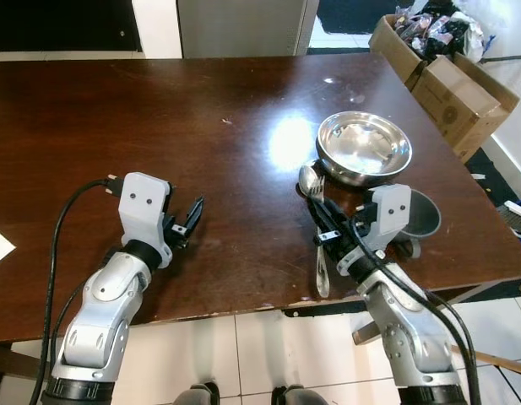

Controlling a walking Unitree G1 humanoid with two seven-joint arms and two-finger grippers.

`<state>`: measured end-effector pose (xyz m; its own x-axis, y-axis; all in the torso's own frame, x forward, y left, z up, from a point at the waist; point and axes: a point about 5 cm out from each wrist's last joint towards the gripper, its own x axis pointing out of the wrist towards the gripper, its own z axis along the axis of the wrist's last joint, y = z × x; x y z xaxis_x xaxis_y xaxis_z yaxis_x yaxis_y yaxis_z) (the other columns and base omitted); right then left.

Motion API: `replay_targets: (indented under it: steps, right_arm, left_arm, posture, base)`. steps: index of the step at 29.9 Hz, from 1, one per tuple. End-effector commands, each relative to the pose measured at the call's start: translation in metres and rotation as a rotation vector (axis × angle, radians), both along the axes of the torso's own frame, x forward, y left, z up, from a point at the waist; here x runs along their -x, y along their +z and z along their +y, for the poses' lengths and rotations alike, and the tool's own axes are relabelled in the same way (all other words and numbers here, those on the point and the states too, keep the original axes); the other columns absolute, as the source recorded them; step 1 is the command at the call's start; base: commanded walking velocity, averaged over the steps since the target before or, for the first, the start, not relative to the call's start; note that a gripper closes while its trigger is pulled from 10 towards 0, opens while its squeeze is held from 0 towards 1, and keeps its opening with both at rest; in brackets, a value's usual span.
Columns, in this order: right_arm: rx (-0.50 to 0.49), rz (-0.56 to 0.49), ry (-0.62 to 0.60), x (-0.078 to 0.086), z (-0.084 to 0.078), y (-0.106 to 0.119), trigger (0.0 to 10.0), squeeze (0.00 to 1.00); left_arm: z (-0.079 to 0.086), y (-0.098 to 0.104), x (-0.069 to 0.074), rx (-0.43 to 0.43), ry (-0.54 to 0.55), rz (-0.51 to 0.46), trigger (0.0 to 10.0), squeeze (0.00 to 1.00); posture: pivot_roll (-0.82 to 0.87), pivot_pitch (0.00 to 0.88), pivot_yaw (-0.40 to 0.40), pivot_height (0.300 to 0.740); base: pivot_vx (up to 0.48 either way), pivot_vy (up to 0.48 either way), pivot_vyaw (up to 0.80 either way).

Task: Setting the table

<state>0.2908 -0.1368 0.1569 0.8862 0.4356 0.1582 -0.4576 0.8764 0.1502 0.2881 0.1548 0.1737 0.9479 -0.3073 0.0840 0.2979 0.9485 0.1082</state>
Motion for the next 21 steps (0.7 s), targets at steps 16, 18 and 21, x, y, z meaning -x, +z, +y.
replay_targets:
  steps: [16,18,21]
  right_arm:
    - [0.067,0.077,0.012,-0.042,-0.012,-0.014,10.0,0.00]
    - [0.128,0.065,0.021,-0.052,-0.014,-0.011,10.0,0.00]
    - [0.158,0.051,0.030,-0.055,-0.013,-0.008,10.0,0.00]
  left_arm:
    - [0.035,0.042,-0.009,-0.132,-0.048,-0.015,10.0,0.00]
    - [0.048,0.045,0.001,-0.167,-0.057,0.008,10.0,0.00]
    - [0.051,0.047,0.007,-0.195,-0.077,0.011,10.0,0.00]
  posture:
    - [-0.02,0.168,0.055,0.740]
    - [0.00,0.181,0.051,0.740]
    - [0.01,0.190,0.046,0.740]
  base:
    - [0.000,0.000,0.00]
    - [0.000,0.000,0.00]
    - [0.000,0.000,0.00]
